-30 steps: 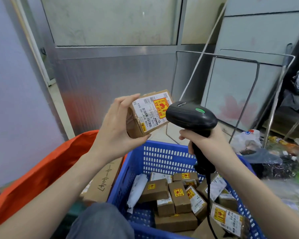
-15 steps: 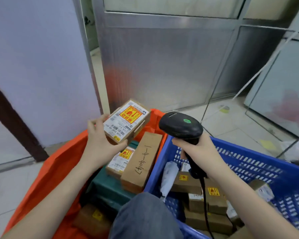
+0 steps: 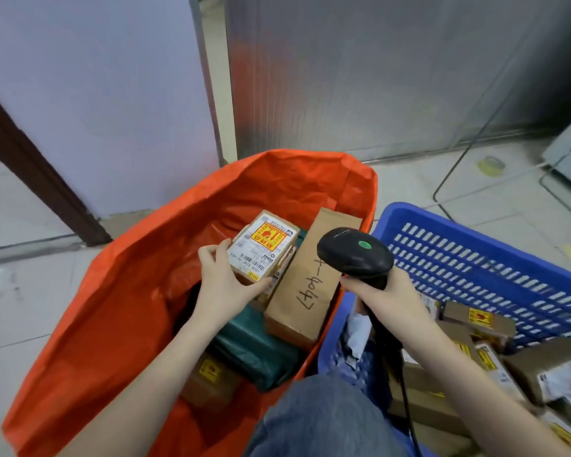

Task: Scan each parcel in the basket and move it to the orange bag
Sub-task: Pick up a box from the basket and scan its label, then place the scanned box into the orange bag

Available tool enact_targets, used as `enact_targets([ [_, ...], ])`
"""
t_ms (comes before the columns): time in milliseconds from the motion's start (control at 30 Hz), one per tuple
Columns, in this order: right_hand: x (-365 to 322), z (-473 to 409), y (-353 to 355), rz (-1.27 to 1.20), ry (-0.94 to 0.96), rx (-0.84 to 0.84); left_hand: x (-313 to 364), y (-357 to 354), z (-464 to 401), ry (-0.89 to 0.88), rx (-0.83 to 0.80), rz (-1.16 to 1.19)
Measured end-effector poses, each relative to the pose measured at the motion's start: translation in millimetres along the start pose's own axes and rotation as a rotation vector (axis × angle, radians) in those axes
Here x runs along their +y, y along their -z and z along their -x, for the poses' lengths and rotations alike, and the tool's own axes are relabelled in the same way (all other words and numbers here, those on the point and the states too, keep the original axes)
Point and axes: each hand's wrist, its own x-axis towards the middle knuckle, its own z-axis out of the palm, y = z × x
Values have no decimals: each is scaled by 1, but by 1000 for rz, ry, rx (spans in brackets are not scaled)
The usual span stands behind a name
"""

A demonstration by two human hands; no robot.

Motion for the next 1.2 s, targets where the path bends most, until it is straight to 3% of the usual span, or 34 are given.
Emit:
enact_targets([
  [367, 6, -1, 15, -7, -26, 24, 15, 2, -1, 13, -84, -211],
  [467, 0, 12, 34, -37, 5, 42, 49, 9, 3, -87, -19, -165],
  [633, 0, 39, 85, -25, 50, 143, 127, 3, 14, -350, -59, -64],
  [867, 33, 89, 175, -76, 30, 327, 232, -58, 48, -599, -214, -106],
  [1200, 128, 118, 252, -181, -92, 421, 266, -176, 70, -622, -500, -163],
])
